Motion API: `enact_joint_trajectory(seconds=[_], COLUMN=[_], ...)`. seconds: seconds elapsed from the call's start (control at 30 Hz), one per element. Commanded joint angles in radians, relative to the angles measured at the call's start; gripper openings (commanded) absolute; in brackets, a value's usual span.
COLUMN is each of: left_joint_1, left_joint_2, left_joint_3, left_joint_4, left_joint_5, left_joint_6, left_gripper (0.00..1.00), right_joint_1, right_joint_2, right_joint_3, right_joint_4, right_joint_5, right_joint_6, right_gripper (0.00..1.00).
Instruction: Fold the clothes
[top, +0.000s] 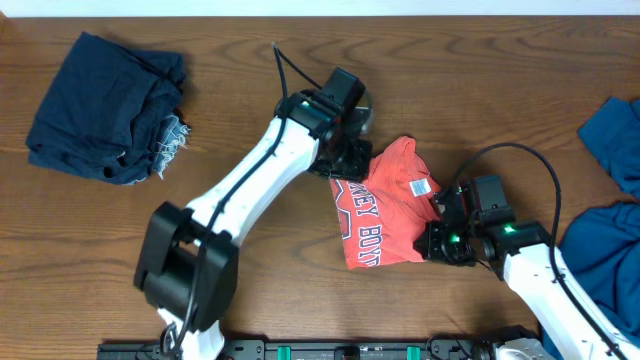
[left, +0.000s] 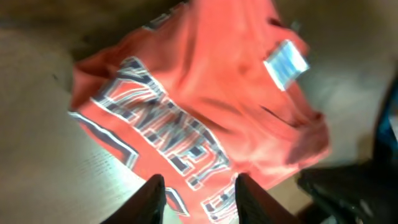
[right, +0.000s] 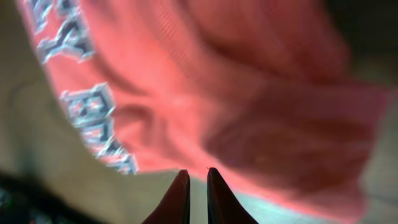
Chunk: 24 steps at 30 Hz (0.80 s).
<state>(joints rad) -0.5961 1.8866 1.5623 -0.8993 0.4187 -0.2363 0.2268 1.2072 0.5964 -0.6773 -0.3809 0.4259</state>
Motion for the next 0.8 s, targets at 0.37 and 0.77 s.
enact_joint_trajectory(seconds=[0.37, 0.77], left_joint_1=[-0.061, 0.018], left_joint_2=[0.155, 0.208], left_joint_3=[-0.236, -0.179], left_joint_4=[0.128, 0.359], left_joint_5=[-0.012, -0.197], left_joint_6=[-0.133, 0.068], left_gripper=[0.24, 0.28], right_joint_1=[0.001, 0.002], right_joint_2=[0.178, -0.055], right_joint_3=[0.031, 0.116], right_joint_4=[0.091, 0.034], right_joint_5=[0.074, -0.022], right_joint_6=[0.126, -0.031], right_gripper=[0.06, 0.14])
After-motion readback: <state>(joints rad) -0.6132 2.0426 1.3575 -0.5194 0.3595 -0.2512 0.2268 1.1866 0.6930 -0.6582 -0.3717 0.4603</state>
